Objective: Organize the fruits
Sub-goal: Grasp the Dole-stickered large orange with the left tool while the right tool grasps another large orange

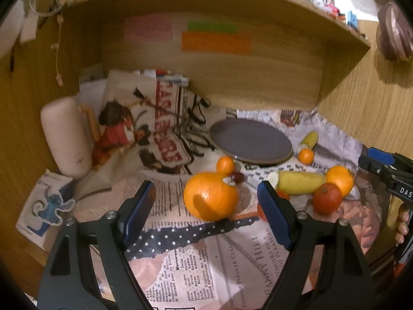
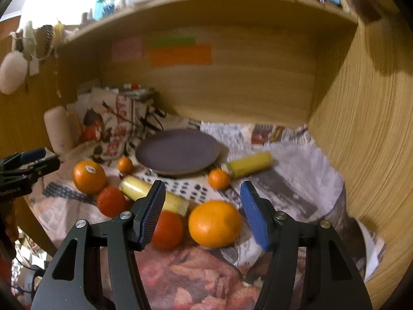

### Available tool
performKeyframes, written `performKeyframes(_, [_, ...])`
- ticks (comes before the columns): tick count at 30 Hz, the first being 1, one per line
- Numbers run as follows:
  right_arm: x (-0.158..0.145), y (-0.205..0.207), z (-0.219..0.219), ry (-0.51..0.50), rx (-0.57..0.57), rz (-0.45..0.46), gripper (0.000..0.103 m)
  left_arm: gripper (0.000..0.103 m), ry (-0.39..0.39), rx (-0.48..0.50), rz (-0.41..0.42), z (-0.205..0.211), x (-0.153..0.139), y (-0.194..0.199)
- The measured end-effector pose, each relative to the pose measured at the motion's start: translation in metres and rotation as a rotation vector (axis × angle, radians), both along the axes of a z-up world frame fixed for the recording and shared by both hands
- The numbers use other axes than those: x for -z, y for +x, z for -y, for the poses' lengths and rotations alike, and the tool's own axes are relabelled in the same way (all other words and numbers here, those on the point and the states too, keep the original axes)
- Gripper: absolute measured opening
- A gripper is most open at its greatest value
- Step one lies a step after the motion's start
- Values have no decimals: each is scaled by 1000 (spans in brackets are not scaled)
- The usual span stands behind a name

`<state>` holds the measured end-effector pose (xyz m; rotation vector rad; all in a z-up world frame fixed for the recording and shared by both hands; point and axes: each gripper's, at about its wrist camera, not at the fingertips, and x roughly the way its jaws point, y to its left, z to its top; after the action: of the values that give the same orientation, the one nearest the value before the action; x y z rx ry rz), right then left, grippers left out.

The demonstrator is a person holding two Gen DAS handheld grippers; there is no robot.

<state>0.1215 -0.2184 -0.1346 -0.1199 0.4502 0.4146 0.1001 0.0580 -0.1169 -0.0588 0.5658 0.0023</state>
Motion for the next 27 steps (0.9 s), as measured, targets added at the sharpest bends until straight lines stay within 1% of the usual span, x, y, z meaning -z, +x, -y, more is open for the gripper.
performKeyframes(4, [13, 13, 1, 6, 5, -76, 57, 82, -11, 18, -59, -1, 14, 13])
performKeyframes(8, [23, 21, 0, 15, 10, -124, 57, 82, -16, 36, -109, -1, 24, 27])
performKeyframes(12, [34, 35, 5, 41, 34, -182, 58, 83, -6, 40, -141, 0, 30, 42])
performKeyframes(15, [37, 41, 5, 31, 51, -191, 63, 83, -16, 48, -170, -1, 36, 54])
performKeyframes(19, [44, 48, 0, 5, 41, -220, 66, 83, -36, 58, -198, -3, 46, 67])
performKeyframes(21, [45, 51, 1, 10, 41, -225, 69, 83, -37, 61, -203, -1, 51, 72])
performKeyframes(24, [47, 57, 4, 30, 28, -250, 70, 83, -49, 68, -213, -1, 58, 78])
performKeyframes(27, [47, 58, 4, 31, 13, -256, 70, 83, -64, 75, -212, -1, 63, 82])
